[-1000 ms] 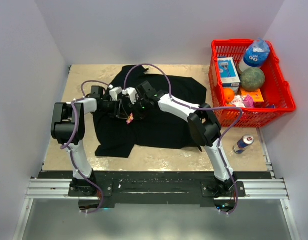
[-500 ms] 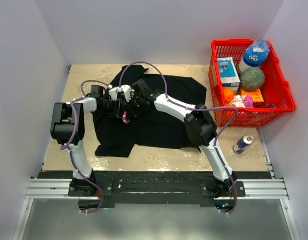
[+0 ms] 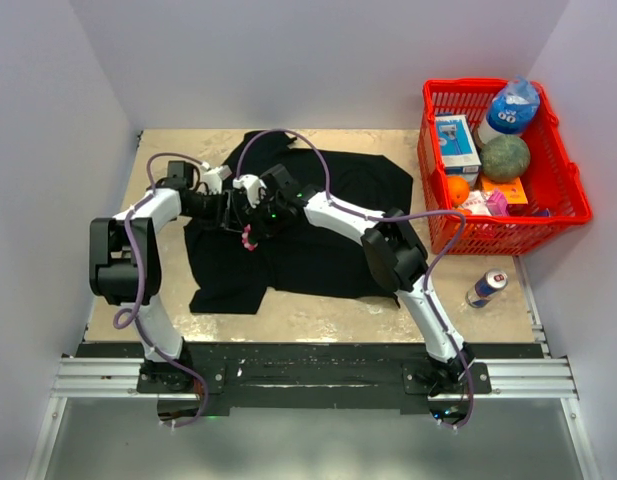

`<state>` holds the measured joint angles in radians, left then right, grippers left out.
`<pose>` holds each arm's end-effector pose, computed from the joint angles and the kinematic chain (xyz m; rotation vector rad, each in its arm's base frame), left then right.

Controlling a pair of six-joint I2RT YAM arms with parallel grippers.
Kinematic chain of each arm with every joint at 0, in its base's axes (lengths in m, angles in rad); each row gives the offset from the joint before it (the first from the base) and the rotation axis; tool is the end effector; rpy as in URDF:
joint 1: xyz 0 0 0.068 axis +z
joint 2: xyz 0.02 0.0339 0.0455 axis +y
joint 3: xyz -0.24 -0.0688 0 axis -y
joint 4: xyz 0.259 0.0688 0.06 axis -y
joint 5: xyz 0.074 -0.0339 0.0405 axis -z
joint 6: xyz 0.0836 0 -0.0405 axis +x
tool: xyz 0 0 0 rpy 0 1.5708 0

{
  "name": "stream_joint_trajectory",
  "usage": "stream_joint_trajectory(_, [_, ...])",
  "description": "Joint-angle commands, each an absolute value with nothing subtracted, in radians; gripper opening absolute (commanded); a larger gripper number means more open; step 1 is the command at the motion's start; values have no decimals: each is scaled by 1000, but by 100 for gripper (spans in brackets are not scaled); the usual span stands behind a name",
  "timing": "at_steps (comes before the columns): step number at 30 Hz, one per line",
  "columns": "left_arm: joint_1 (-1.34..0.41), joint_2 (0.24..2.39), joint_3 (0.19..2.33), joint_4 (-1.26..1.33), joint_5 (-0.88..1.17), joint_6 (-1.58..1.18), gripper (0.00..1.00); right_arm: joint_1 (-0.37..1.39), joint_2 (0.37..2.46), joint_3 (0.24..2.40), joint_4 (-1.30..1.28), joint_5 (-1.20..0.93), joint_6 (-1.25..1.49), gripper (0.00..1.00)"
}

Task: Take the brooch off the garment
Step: Remove the brooch from the clothes.

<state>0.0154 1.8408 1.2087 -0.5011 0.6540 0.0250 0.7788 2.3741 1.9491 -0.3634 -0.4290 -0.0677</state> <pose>0.3886 -0.0449 0.1131 0.2060 2.5669 -0.8592 0.3736 0.4175 0.1216 -1.1927 2.1180 0.8420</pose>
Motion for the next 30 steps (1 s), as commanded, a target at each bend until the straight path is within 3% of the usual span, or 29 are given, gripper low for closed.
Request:
stream_joint_trajectory(1, [37, 1776, 1201, -523, 755, 32, 50, 785, 2404, 1996, -334, -402, -48, 20])
stream_joint_trajectory(8, [37, 1833, 1178, -448, 716, 17, 55, 784, 2418, 1990, -339, -394, -43, 21])
stream_joint_trajectory(15, [28, 1930, 1198, -385, 756, 11, 51, 784, 2418, 1980, -345, -393, -51, 22])
stream_joint_trajectory(22, [9, 2000, 1172, -361, 776, 18, 5, 753, 2282, 1866, -376, -351, -81, 25])
stream_joint_trajectory(24, [9, 1993, 1146, -351, 778, 20, 0, 730, 2229, 1769, -390, -322, -113, 25])
stream_joint_trajectory(30, [-38, 1901, 1029, -324, 758, 25, 0, 719, 2083, 1530, -378, -190, -275, 26])
